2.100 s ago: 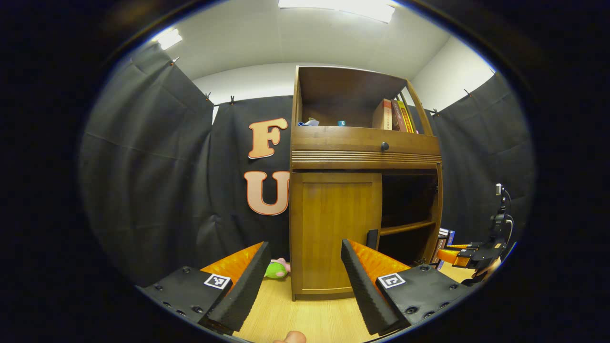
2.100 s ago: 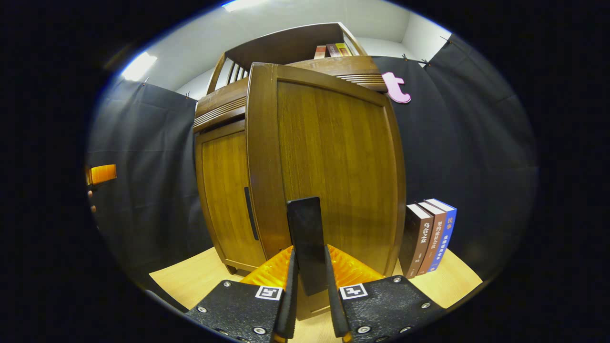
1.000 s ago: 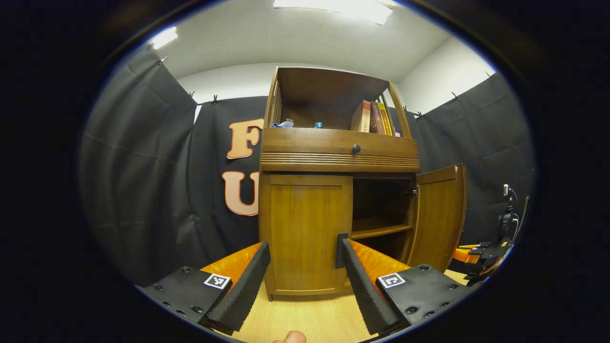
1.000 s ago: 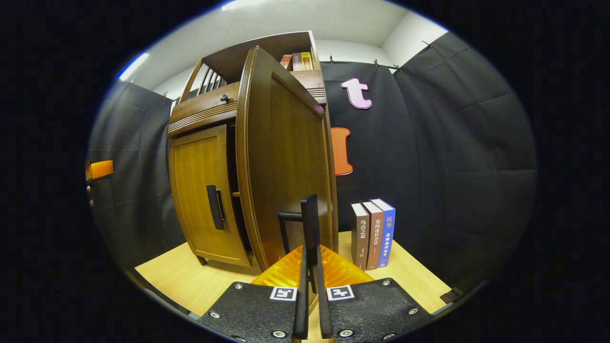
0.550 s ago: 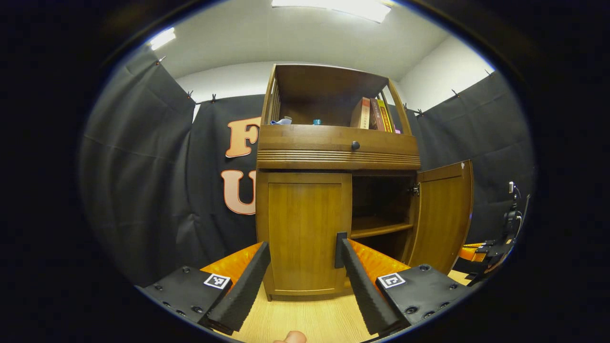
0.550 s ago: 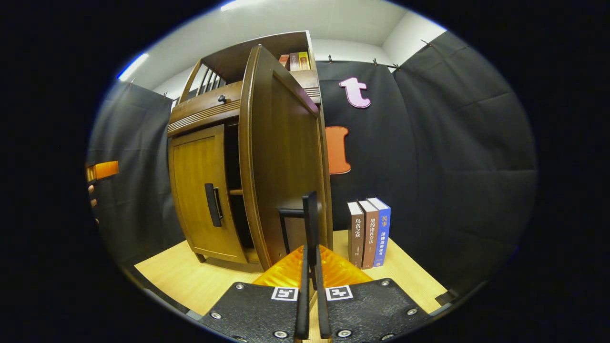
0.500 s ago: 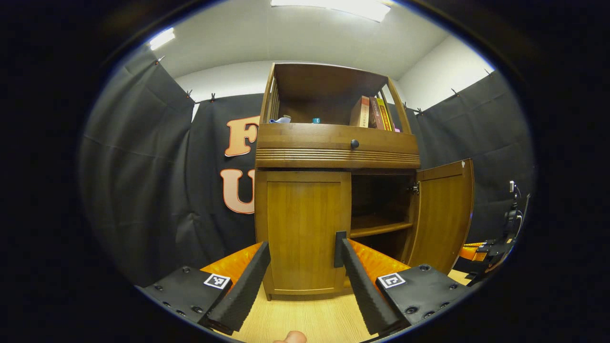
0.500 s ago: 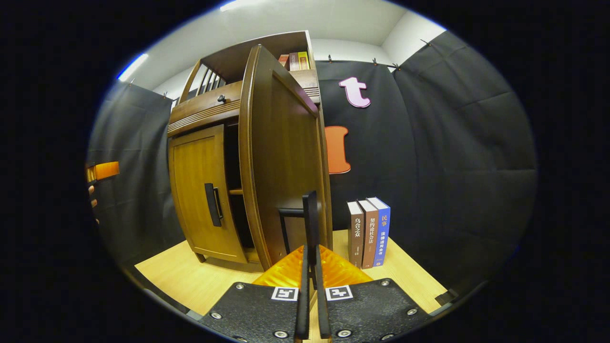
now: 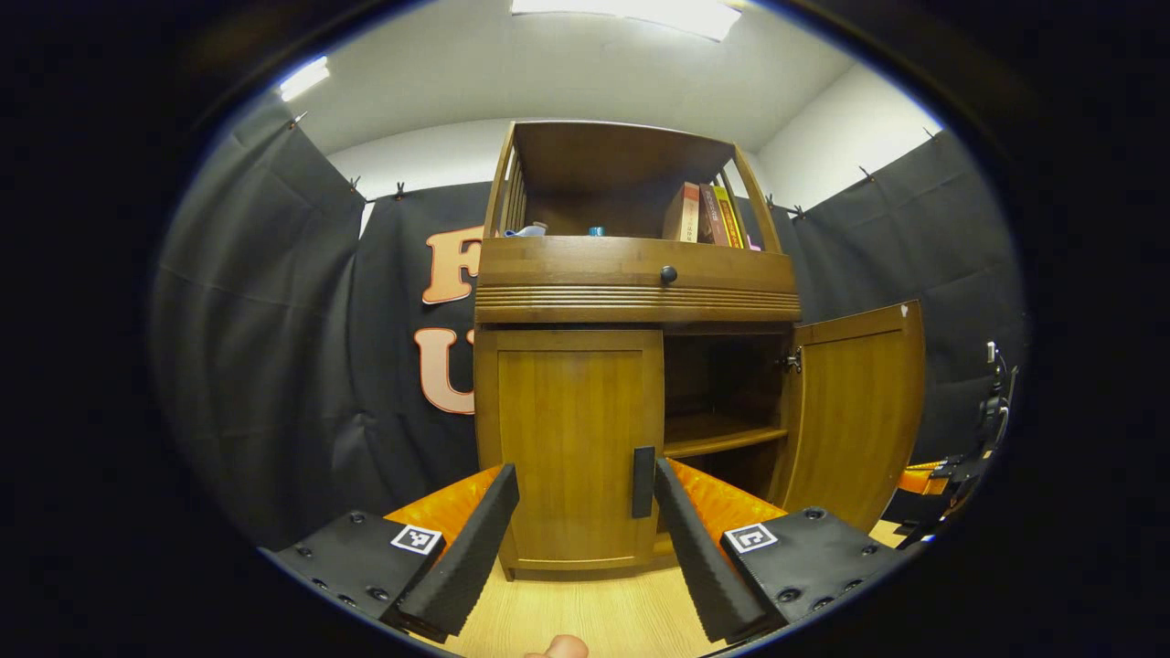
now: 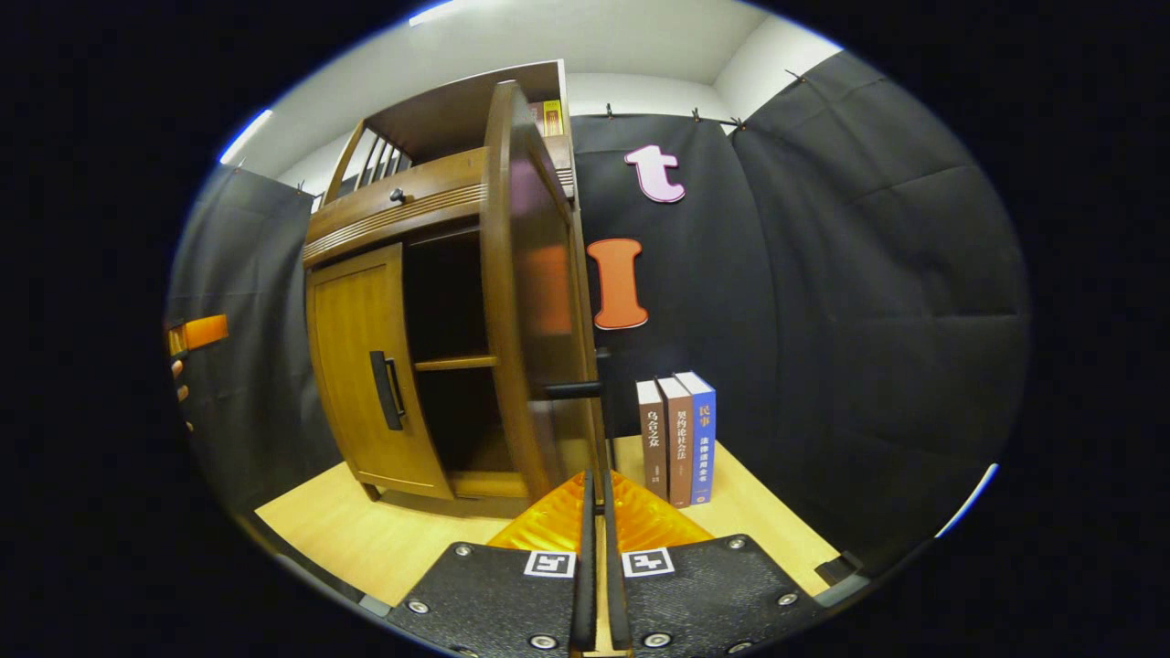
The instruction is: Open the right door of the double-door shoe cabinet with the right hand, and open the left door with the left hand.
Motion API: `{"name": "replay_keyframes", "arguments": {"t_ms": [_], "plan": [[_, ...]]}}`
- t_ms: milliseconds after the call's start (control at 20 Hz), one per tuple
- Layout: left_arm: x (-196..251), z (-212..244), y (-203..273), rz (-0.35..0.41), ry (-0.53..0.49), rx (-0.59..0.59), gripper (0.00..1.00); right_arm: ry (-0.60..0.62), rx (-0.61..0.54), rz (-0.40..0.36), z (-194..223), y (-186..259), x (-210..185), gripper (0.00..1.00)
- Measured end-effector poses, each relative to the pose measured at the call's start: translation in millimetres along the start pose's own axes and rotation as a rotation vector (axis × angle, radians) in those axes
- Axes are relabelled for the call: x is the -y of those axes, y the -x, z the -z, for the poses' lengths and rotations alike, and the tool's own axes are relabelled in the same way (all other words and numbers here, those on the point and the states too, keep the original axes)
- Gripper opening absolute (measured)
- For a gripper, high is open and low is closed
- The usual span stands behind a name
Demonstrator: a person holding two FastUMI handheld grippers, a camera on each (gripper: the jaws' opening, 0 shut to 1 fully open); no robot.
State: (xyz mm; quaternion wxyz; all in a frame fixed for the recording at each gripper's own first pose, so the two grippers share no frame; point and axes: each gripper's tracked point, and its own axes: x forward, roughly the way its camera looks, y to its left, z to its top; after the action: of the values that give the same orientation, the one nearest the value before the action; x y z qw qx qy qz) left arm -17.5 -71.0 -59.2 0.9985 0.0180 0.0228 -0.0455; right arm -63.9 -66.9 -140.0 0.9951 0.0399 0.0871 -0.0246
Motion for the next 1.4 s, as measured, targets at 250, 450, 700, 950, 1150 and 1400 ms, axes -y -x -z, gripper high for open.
{"name": "replay_keyframes", "arguments": {"t_ms": [250, 450, 700, 950, 1150, 1400], "plan": [[22.0, 26.8, -19.0, 0.034, -0.003, -0.041, 0.95, 0.011, 0.042, 0.098, -11.9, 7.0, 34.9, 0.00], [33.1, 46.6, -44.3, 0.038, -0.007, -0.050, 0.95, 0.025, 0.040, 0.099, -9.0, 13.1, 35.6, 0.19], [33.5, 74.9, -89.7, 0.004, -0.011, -0.064, 0.97, 0.021, 0.059, 0.110, -16.3, 22.9, 36.2, 0.08], [37.8, 110.8, -140.2, -0.004, -0.028, -0.074, 0.96, -0.007, 0.060, 0.124, -15.5, 24.8, 41.1, 0.08], [48.0, 127.4, -176.3, 0.038, -0.027, -0.066, 0.96, 0.003, 0.076, 0.140, -20.7, 26.1, 45.7, 0.10], [57.4, 145.6, -207.7, 0.059, -0.024, -0.104, 0.96, 0.025, 0.106, 0.166, -27.5, 26.6, 51.2, 0.28]]}}
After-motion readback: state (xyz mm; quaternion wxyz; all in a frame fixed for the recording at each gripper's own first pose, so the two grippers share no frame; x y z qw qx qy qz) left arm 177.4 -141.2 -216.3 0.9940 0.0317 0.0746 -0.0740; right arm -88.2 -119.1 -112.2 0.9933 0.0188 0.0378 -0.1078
